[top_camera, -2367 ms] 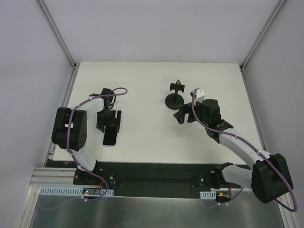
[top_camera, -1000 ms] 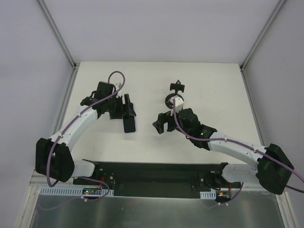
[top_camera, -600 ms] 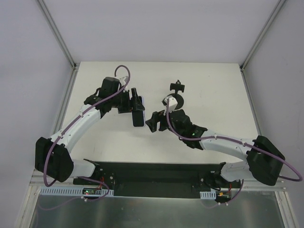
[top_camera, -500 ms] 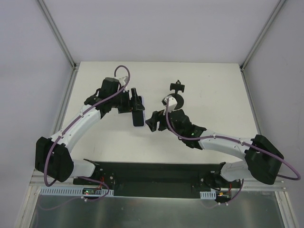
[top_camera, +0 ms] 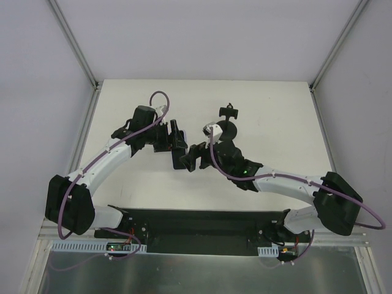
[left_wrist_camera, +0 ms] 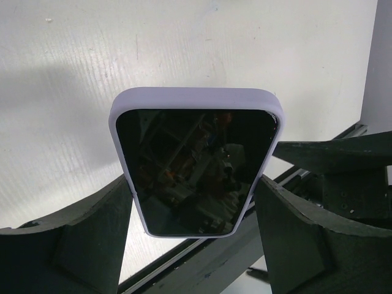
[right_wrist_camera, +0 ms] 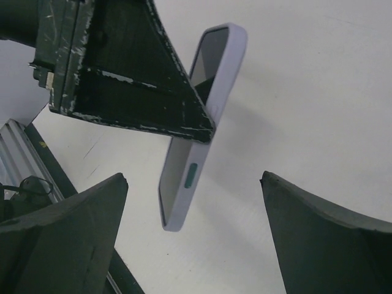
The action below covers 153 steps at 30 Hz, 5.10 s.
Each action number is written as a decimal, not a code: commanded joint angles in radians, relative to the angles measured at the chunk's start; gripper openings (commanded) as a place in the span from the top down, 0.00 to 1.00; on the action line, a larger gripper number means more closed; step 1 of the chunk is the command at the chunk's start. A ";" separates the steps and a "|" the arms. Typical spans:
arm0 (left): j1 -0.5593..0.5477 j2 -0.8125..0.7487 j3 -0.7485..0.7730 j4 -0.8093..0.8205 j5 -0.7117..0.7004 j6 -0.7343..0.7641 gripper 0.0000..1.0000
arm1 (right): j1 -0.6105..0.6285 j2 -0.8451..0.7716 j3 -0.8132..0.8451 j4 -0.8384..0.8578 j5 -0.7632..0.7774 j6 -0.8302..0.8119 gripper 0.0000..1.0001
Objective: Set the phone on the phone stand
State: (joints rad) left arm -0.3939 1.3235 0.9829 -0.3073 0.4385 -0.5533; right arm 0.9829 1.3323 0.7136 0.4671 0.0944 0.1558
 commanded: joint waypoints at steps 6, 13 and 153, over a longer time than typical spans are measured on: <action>-0.008 -0.076 0.011 0.097 0.066 0.003 1.00 | 0.022 0.136 0.164 -0.013 0.036 -0.002 0.22; -0.008 -0.104 -0.047 0.230 0.163 -0.043 1.00 | 0.026 0.159 0.178 -0.010 0.042 0.060 0.51; -0.252 -0.412 0.002 0.217 -0.373 0.386 1.00 | -0.606 0.037 0.563 -0.844 -0.052 -0.134 0.18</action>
State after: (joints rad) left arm -0.6418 0.9401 0.9737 -0.1669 0.1040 -0.1818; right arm 0.3588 1.3239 1.1904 -0.3370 -0.0608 0.0044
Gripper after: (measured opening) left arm 0.111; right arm 0.823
